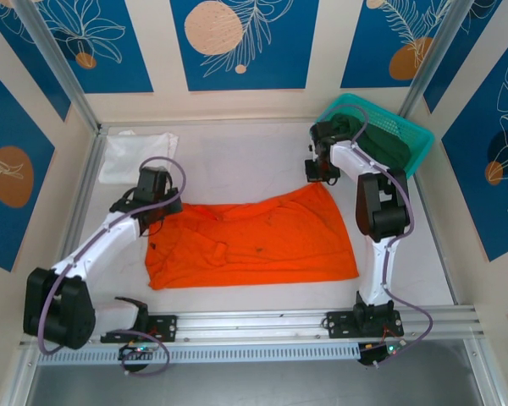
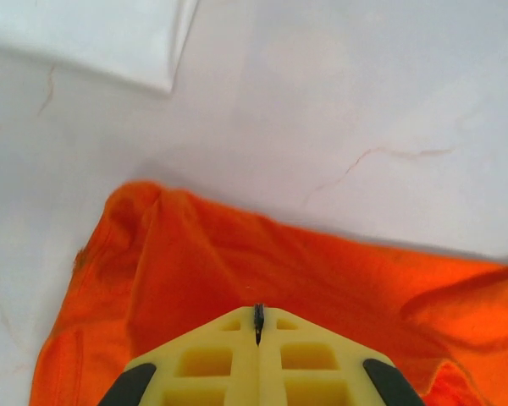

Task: Fold and stack the t-shirts

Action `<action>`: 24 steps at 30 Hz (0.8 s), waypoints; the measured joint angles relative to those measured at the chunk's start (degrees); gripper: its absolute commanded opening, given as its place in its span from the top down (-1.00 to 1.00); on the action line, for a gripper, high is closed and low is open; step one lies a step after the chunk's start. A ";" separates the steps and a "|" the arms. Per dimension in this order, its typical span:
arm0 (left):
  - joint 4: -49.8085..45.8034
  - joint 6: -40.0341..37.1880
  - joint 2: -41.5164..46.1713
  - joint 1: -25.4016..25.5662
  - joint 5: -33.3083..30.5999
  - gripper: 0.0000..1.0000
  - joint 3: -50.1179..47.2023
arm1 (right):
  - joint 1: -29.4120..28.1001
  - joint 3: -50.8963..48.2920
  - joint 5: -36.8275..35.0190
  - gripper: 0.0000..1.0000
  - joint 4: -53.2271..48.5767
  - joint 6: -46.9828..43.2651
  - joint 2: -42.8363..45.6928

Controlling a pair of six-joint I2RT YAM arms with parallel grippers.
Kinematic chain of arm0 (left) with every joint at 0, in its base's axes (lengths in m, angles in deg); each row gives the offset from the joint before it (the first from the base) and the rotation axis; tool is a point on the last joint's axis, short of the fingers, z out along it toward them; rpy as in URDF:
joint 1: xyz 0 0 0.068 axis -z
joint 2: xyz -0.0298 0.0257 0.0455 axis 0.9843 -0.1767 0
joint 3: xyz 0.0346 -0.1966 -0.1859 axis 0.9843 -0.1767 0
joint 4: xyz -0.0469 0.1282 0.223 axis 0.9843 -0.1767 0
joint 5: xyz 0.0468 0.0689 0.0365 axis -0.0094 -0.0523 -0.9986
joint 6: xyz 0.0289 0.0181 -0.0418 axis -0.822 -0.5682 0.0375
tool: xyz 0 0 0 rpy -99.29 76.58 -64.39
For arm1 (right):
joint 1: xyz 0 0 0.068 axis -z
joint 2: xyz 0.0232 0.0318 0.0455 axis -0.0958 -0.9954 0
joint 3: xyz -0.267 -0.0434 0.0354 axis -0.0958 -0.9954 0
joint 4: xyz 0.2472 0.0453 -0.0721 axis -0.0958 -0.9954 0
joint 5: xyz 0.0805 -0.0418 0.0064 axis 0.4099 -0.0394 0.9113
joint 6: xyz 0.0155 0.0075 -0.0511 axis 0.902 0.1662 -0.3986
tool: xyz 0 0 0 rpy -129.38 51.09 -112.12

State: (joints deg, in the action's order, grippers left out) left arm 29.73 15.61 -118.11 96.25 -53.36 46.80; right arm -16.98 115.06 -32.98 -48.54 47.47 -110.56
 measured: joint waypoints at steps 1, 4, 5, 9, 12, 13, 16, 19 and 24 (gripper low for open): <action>0.15 -0.61 -1.36 -0.02 0.00 1.00 1.46 | -0.11 -0.39 -0.33 0.80 -0.15 0.44 0.59; 0.44 -2.86 -5.70 -0.44 0.31 1.00 6.25 | -0.11 -1.53 -1.44 0.83 -0.98 2.03 1.90; 0.50 -3.52 -7.08 -0.79 0.68 1.00 7.76 | -0.04 -1.92 -1.73 0.84 -1.09 2.62 2.12; 0.17 -7.10 -12.17 -1.99 3.13 1.00 13.86 | 0.11 -4.61 -2.25 0.86 -1.99 4.66 3.34; -0.76 -9.90 -15.41 -2.84 4.96 1.00 18.62 | 0.26 -6.86 -2.23 0.86 -3.06 6.10 5.16; -1.14 -10.75 -16.59 -3.10 5.51 1.00 20.37 | 0.26 -7.48 -2.23 0.86 -3.30 6.49 5.79; -1.97 -12.61 -20.20 -4.04 7.21 1.00 25.46 | 0.39 -9.57 -2.21 0.86 -3.45 7.67 7.96; -2.80 -14.01 -24.17 -4.94 8.11 1.00 30.53 | 0.94 -10.80 -1.86 0.87 -3.67 9.18 9.35; -4.44 -16.39 -31.98 -5.40 9.51 1.00 40.00 | 2.12 -10.91 -0.24 0.89 -3.96 11.47 9.62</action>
State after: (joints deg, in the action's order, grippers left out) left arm 25.29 -0.79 -150.09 90.85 -43.85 86.80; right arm -14.86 104.15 -33.22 -52.49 58.95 -100.94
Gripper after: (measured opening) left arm 0.039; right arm 0.066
